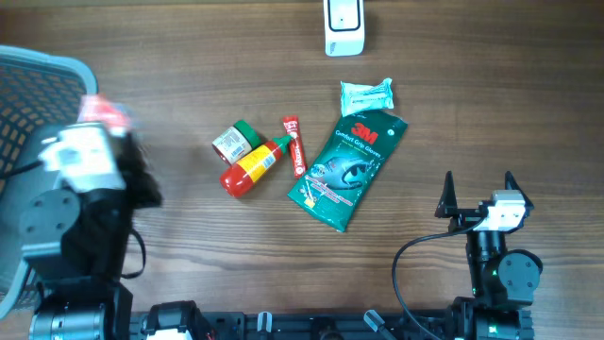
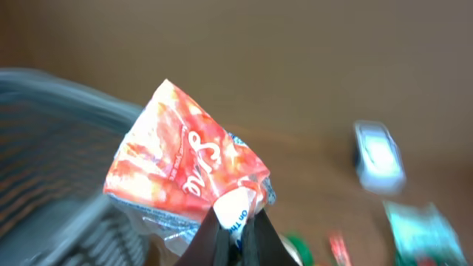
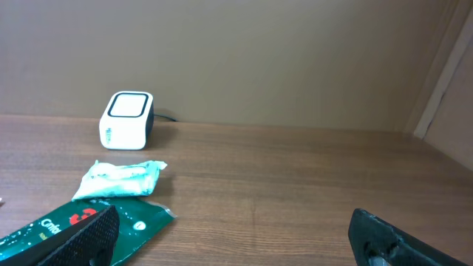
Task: Scan the item barcode
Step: 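Carry the red Kleenex pack out and drop it onto the glove pack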
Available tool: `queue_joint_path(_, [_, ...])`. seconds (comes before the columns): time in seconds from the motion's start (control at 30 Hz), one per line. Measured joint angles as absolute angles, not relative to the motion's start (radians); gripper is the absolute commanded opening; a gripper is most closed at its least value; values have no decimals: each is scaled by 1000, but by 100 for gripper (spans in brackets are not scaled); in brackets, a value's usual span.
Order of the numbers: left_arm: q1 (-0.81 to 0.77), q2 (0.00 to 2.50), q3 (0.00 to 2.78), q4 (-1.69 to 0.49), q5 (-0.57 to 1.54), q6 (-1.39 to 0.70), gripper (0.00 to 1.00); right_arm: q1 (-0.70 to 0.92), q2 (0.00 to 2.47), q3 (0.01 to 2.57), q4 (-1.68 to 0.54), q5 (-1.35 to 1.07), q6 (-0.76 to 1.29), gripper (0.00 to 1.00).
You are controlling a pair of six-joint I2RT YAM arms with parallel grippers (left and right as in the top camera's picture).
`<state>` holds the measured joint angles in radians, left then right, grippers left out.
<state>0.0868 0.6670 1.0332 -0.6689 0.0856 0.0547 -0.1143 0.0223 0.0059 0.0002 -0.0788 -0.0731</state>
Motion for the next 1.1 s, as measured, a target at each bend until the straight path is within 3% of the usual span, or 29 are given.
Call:
queue_joint_path(0.1, [58, 722, 1033, -783, 323, 366, 4, -114, 22, 6, 0, -79, -73, 100])
queue_joint_path(0.2, [38, 807, 1033, -793, 429, 477, 4, -114, 22, 6, 0, -79, -73, 100])
queue_joint_path(0.4, [31, 1131, 1033, -779, 926, 554, 4, -114, 22, 6, 1, -79, -73, 100])
queue_joint_path(0.57, [19, 1340, 1033, -778, 1125, 593, 4, -114, 22, 6, 1, -79, -73, 100])
queue_joint_path(0.8, [-234, 1385, 1032, -712, 942, 570, 4, -114, 22, 6, 0, -79, -73, 100])
queue_joint_path(0.93, [-333, 1398, 1031, -545, 720, 387, 4, -114, 22, 6, 1, -79, -73, 100])
queue_joint_path(1.1, [-391, 1531, 1032, -487, 620, 192, 4, -114, 22, 6, 0, -79, -73, 100])
